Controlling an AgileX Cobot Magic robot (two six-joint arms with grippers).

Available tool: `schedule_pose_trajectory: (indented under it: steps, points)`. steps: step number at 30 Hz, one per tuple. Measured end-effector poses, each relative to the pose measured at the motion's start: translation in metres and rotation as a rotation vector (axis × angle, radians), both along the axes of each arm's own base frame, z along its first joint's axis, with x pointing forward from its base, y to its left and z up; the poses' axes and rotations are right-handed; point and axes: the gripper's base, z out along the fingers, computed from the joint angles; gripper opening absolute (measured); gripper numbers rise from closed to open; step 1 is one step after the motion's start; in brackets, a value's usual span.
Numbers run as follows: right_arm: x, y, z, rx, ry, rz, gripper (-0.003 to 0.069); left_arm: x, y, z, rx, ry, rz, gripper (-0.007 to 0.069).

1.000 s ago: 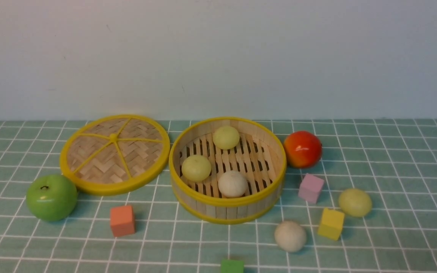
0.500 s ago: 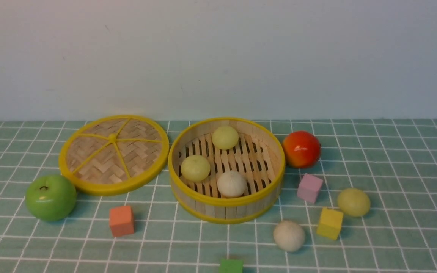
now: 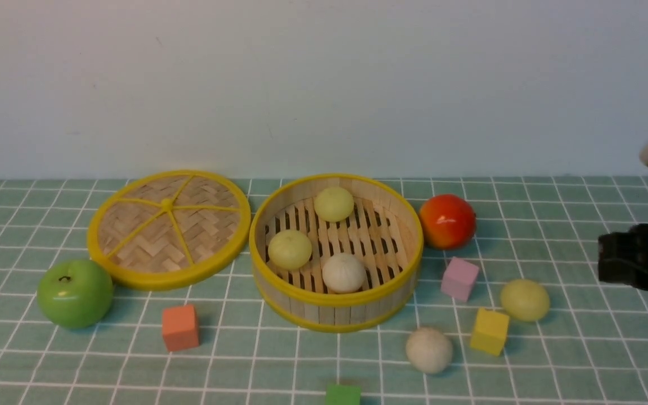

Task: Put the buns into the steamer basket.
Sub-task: Use the right arm to grab a steamed stuffed bun

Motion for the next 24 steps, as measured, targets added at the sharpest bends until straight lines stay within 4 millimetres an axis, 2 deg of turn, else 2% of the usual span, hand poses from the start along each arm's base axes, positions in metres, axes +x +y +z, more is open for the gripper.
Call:
schedule_pose_trajectory:
  steps: [1,2,4,6,10,14,24]
  points:
    - [0.012,0.003,-0.002,-0.001,0.03,0.019,0.024,0.0,0.0,0.0,0.0,0.0,0.0,0.0039]
    - [0.015,0.004,-0.003,-0.001,0.041,0.025,0.024,0.0,0.0,0.0,0.0,0.0,0.0,0.0039]
    - [0.047,0.016,-0.011,-0.001,0.112,0.074,0.024,0.0,0.0,0.0,0.0,0.0,0.0,0.0043]
    - [0.06,0.023,-0.017,-0.004,0.149,0.093,0.024,0.0,0.0,0.0,0.0,0.0,0.0,0.0046]
    - [0.092,0.042,-0.042,-0.056,0.303,0.092,0.024,0.0,0.0,0.0,0.0,0.0,0.0,0.0051]
    - [0.107,0.044,-0.059,-0.084,0.364,0.061,0.024,0.0,0.0,0.0,0.0,0.0,0.0,0.0055]
    - [0.115,0.043,-0.077,-0.107,0.389,0.054,0.024,0.0,0.0,0.0,0.001,0.0,0.0,0.0067]
